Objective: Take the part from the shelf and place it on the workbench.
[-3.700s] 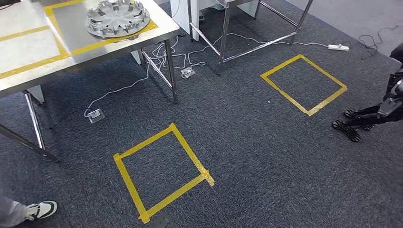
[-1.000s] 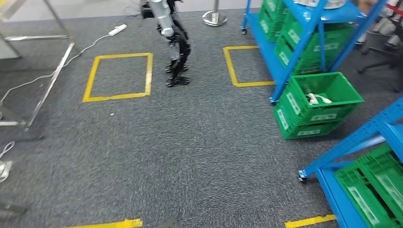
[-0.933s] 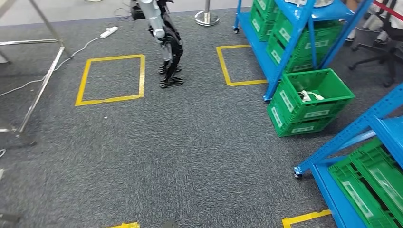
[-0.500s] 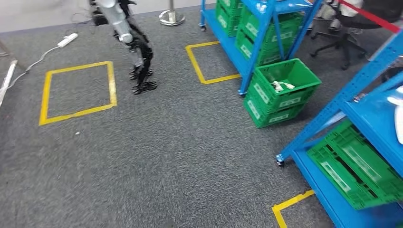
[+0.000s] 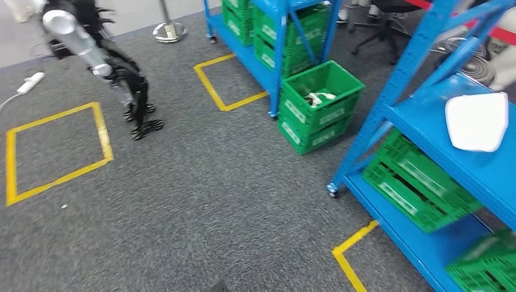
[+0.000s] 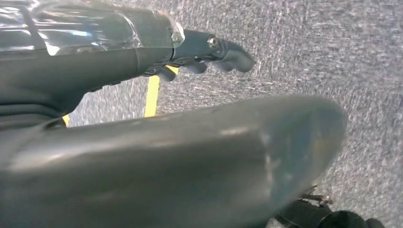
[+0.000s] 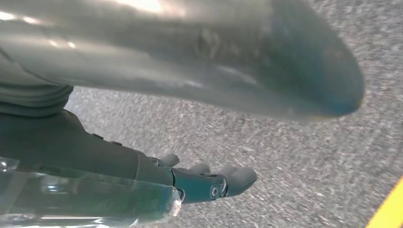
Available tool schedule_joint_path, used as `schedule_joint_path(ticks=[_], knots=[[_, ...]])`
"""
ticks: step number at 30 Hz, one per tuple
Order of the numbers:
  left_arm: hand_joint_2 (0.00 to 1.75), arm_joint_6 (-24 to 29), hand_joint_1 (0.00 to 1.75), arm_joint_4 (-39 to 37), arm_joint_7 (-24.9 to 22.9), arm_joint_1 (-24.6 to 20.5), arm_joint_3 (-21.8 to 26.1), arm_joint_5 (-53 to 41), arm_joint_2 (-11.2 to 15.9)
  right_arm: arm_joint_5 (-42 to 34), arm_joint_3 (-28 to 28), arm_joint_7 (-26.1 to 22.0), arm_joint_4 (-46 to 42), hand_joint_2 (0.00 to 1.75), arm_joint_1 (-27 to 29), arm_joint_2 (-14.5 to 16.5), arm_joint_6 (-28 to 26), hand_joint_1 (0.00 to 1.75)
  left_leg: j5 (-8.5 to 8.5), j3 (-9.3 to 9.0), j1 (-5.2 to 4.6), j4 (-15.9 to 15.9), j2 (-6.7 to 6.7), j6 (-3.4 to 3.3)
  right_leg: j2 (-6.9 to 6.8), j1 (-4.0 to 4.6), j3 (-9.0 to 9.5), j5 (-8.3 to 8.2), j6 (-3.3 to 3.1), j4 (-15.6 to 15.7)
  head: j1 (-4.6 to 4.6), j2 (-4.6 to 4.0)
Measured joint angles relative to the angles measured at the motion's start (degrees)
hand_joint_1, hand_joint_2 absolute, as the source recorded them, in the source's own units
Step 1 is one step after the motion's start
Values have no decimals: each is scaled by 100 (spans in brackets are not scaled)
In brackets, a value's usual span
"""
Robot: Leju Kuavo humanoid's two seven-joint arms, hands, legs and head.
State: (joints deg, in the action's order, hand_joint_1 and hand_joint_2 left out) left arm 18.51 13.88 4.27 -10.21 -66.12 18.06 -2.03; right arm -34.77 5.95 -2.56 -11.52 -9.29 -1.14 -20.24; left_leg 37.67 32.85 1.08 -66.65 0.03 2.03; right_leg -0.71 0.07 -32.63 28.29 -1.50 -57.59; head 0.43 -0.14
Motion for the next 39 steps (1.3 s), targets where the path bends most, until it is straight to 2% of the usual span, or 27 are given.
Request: schedule_joint_path(ticks=[2, 3, 4, 5, 6, 7, 9, 11, 12, 14, 16, 18, 19, 20, 22, 24, 26, 27, 28, 30, 32, 33, 34, 35, 36, 37, 39], knots=[[0, -1, 0, -2, -5, 23, -13, 1, 10, -1, 0, 0, 1, 0, -18, 5, 1, 0, 152, 448, -6, -639, -37, 1, 152, 7, 24, 25, -24, -2, -28, 1], [0, -1, 0, -3, -7, 34, -21, 2, 17, -1, 0, 0, 2, 0, -11, 7, 1, 0, 70, 577, -6, -730, -35, -1, 231, 10, 45, 42, -25, -4, -31, 1], [0, -1, 0, -4, -8, 39, -28, 2, 24, -1, 0, 0, 5, 0, -2, 7, 1, 0, -145, 591, -5, -588, -49, -8, 315, 9, 77, 64, -17, -8, -32, 1], [0, 0, 0, -4, -8, 40, -32, 2, 27, -1, 0, 0, 8, 0, 6, 10, 1, 0, -437, 506, -1, -270, -116, -16, 395, 4, 113, 93, -1, -17, -33, 1], [0, 0, 0, -4, -8, 40, -34, 2, 31, -2, 0, 0, 10, 0, 10, 14, 2, 0, -665, 389, 14, 61, -271, -32, 468, -3, 139, 125, 22, -29, -34, 1], [0, -1, 0, -4, -7, 41, -36, 2, 33, -2, 0, 0, 12, 0, 2, 17, 3, 0, -811, 253, 32, 384, -422, -47, 548, -10, 149, 160, 54, -57, -33, 0], [0, -2, 0, -5, -8, 46, -38, 2, 39, -1, 0, 0, 14, 0, -18, 21, 5, 0, -803, 120, 41, 643, -590, -95, 692, -40, 117, 191, 129, -80, -28, 0], [0, -3, 0, -5, -10, 47, -41, -1, 42, -1, 1, 0, 16, 0, -24, 24, 5, 0, -769, 69, 29, 701, -453, -154, 845, -63, 90, 187, 199, -59, -28, 1], [0, -4, 0, -4, -10, 42, -42, -6, 41, -3, 3, 0, 16, 0, -17, 26, 6, 0, -758, 38, 37, 721, -370, -186, 842, -58, 91, 200, 225, -65, -29, 1], [0, -8, 0, -1, -3, 22, -44, -32, 28, -13, 8, -1, 17, 0, -20, 27, 7, 0, -728, -37, 54, 756, -181, -249, 575, -37, -22, 337, 283, -326, 13, 1], [0, -30, 0, -2, 0, 17, -71, -76, 26, -31, 15, -4, 18, 0, -47, 20, 7, 0, -674, -102, 29, 764, 31, -289, 237, -44, -373, 581, 342, -959, 72, 1], [0, -55, 0, -5, -5, 18, -131, -138, 41, -67, 31, -8, 18, 0, -52, 20, 8, 0, -611, -162, 4, 763, 226, -293, 119, -60, -665, 642, 365, -1405, 90, 1], [0, -63, 0, -6, -10, 9, -158, -169, 48, -90, 41, -9, 19, 0, -39, 27, 9, 0, -580, -195, -4, 763, 306, -289, 83, -61, -671, 522, 357, -1361, 92, 1], [0, -67, 0, -7, -15, -6, -172, -192, 50, -106, 52, -9, 20, 0, -25, 34, 10, 0, -551, -233, -11, 764, 372, -283, 40, -56, -587, 331, 336, -1144, 95, 1], [0, -79, 0, -5, -33, -44, -179, -218, 42, -119, 75, -9, 22, 0, -22, 34, 11, 0, -498, -294, -29, 771, 475, -256, -152, -4, -308, 4, 255, -526, 99, 1], [0, -106, 0, -4, -56, -69, -186, -251, 33, -117, 92, -9, 22, 0, -52, 19, 11, 0, -463, -320, -49, 787, 569, -210, -300, 61, -158, -36, 173, -192, 102, 1], [0, -136, 0, -4, -73, -73, -213, -295, 25, -116, 97, -8, 22, 0, -61, 2, 10, 0, -444, -368, -61, 833, 670, -155, -232, 76, -127, -3, 115, -114, 103, 1], [0, -144, 0, -3, -76, -76, -227, -312, 21, -117, 98, -7, 24, 0, -45, -4, 10, 0, -418, -397, -57, 838, 584, -124, -175, 62, -97, -20, 95, -61, 98, 1], [0, -146, 0, -2, -75, -81, -239, -325, 18, -117, 101, -5, 25, 0, -37, -7, 11, 0, -355, -383, -53, 768, 416, -101, -124, 40, -57, -36, 72, -5, 91, 1], [0, -147, 0, -1, -74, -85, -253, -338, 18, -118, 109, -2, 26, 0, -50, -3, 13, 0, -94, -127, -38, 262, 12, -66, -14, 2, 1, -57, 33, 67, 55, 0], [0, -152, 0, -2, -82, -65, -269, -348, 27, -118, 120, -2, 25, 0, -80, 1, 14, 0, 145, 325, -32, -450, -73, -46, 139, -4, 15, -39, 5, 65, 23, 1], [0, -154, 0, -3, -88, -52, -275, -354, 33, -119, 125, 0, 25, 0, -82, 3, 14, 0, 129, 488, -26, -637, -59, -35, 223, -3, 26, -24, 4, 57, 14, 1], [0, -155, 0, -4, -92, -44, -277, -360, 40, -119, 130, 4, 25, 0, -76, 3, 14, 0, -13, 552, -18, -617, -49, -26, 310, -7, 41, -5, 12, 44, 10, 1], [0, -155, 0, -4, -97, -41, -278, -368, 45, -120, 133, 10, 26, 0, -71, 4, 14, 0, -260, 506, -3, -391, -69, -17, 396, -15, 60, 22, 31, 22, 7, 1], [0, -155, 0, -4, -101, -42, -279, -376, 48, -120, 136, 19, 26, 0, -67, 5, 14, 0, -510, 392, 20, -63, -173, -9, 476, -28, 77, 60, 57, -12, 2, 1], [0, -156, 0, -4, -107, -42, -282, -384, 49, -120, 138, 27, 26, 0, -72, 4, 14, 0, -683, 266, 50, 252, -353, -5, 557, -37, 77, 102, 94, -59, -6, 1], [0, -160, 0, -5, -119, -38, -290, -396, 51, -121, 142, 46, 26, 0, -89, 2, 13, 0, -749, 104, 81, 590, -619, -38, 711, -64, 40, 155, 174, -127, -6, 0]])
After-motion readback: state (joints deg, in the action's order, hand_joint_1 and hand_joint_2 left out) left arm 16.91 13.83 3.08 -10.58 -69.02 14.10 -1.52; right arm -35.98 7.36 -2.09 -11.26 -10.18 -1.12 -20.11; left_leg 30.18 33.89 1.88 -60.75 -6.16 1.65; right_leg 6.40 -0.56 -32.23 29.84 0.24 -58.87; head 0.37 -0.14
